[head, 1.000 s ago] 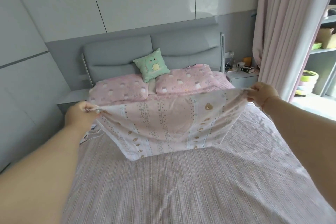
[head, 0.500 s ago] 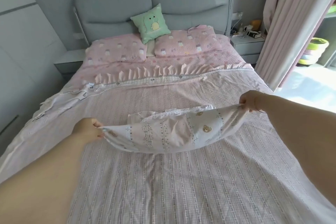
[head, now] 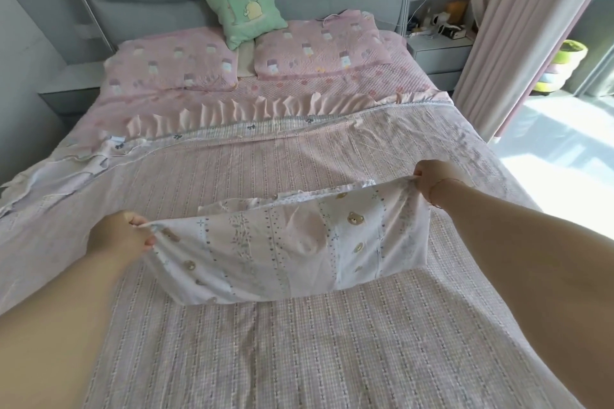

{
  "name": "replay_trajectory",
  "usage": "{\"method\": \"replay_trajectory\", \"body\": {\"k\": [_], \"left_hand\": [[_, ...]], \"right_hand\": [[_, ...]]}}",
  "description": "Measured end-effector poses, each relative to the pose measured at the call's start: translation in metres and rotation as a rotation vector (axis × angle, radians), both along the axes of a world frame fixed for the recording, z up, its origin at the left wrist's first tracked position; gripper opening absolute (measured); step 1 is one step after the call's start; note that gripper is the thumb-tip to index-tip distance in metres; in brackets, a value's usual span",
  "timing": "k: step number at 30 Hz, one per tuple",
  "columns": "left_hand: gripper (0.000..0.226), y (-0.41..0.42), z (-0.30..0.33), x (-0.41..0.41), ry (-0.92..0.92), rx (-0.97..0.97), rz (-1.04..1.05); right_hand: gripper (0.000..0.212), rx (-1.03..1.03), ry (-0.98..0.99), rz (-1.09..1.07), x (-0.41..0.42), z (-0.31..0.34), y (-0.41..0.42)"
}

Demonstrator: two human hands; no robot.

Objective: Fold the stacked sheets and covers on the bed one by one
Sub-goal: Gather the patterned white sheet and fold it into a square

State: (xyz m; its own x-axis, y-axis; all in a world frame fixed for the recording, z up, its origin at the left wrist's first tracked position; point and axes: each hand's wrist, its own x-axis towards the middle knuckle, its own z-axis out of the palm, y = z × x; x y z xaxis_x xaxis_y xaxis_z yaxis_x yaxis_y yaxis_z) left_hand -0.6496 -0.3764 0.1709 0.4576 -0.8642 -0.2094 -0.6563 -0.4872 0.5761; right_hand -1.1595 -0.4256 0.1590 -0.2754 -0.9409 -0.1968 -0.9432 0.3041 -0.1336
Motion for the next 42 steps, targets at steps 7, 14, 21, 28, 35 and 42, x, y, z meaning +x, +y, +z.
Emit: {"method": "replay_trajectory", "body": {"k": [7, 14, 21, 28, 35, 42], "left_hand": [[0.007, -0.049, -0.030, -0.003, 0.068, -0.014, 0.090], [0.028, -0.127, -0.064, -0.002, -0.017, -0.034, 0.113], [0.058, -0.137, -0.145, -0.035, -0.068, -0.169, -0.126], [0.059, -0.087, -0.231, -0.133, -0.439, 0.030, -0.738], [0.066, -0.102, -0.289, -0.127, -0.648, 0.141, -0.839], [0.069, -0.143, -0.309, -0.078, -0.619, 0.238, -0.610]], "right_hand": [[0.017, -0.042, -0.130, -0.131, -0.011, -0.039, -0.041], [0.027, -0.148, -0.275, -0.374, 0.002, -0.067, -0.104], [0.038, -0.371, -0.495, -0.349, 0.069, -0.149, -0.099], [0.052, -0.222, -0.397, 0.322, 0.184, -0.230, -0.023], [0.062, 0.078, 0.137, 0.714, 0.180, -0.278, -0.051], [0.065, 0.105, 0.176, 0.515, 0.146, -0.295, -0.112]]}}
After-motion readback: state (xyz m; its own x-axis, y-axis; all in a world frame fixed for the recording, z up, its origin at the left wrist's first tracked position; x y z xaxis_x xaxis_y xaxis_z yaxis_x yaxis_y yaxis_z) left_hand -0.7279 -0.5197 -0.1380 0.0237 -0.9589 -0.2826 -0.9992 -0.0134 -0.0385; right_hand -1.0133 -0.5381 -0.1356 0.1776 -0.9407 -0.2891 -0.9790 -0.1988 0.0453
